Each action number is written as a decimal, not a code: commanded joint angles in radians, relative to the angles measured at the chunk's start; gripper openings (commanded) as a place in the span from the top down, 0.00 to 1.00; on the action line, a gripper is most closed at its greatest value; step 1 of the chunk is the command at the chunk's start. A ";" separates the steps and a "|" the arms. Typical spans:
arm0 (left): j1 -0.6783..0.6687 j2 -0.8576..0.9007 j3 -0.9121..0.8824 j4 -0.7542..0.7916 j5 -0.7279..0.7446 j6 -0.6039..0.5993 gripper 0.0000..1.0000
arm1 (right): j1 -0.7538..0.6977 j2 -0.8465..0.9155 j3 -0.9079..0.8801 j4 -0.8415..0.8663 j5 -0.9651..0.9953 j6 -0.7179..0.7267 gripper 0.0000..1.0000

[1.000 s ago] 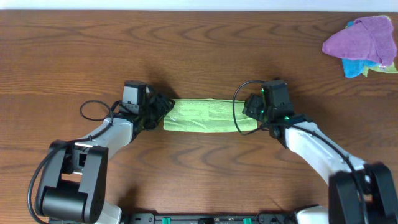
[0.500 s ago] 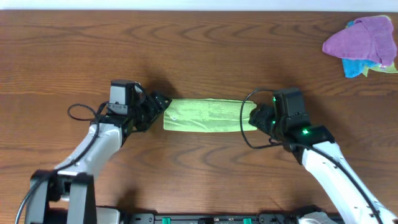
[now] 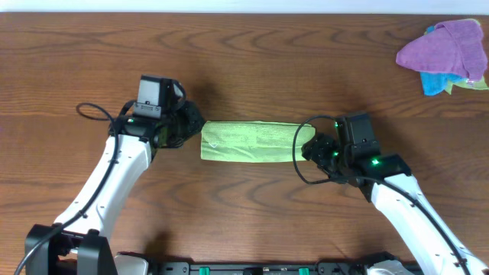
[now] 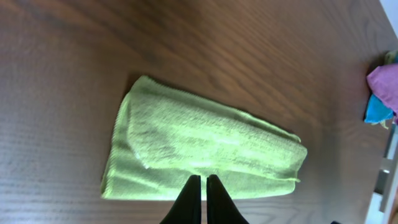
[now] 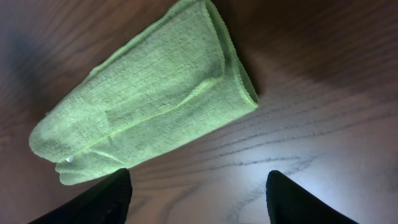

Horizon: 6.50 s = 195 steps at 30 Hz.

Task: Fold the cloth
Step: 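Release the folded strip and lift both grippers away, then grasp the green strip's left and right ends with both grippers, then carry the strip's right end with the right gripper toward the left gripper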

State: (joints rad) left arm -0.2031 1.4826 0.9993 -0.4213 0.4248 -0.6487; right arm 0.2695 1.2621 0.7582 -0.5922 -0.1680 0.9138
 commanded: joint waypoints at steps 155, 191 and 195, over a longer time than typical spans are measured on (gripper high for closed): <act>-0.162 0.389 0.002 0.081 -0.232 -0.005 0.94 | 0.289 0.198 0.115 0.463 0.039 -0.035 0.99; -0.054 0.086 0.013 -0.085 -0.219 0.085 0.94 | 0.409 0.334 0.178 0.524 0.050 -0.010 0.99; -0.034 0.044 0.013 -0.118 -0.226 0.093 0.94 | 0.432 0.390 0.234 0.521 0.045 -0.020 0.99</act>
State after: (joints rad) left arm -0.2546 1.5597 1.0080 -0.5228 0.2058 -0.5812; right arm 0.6800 1.6192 0.9459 -0.0704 -0.1204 0.8913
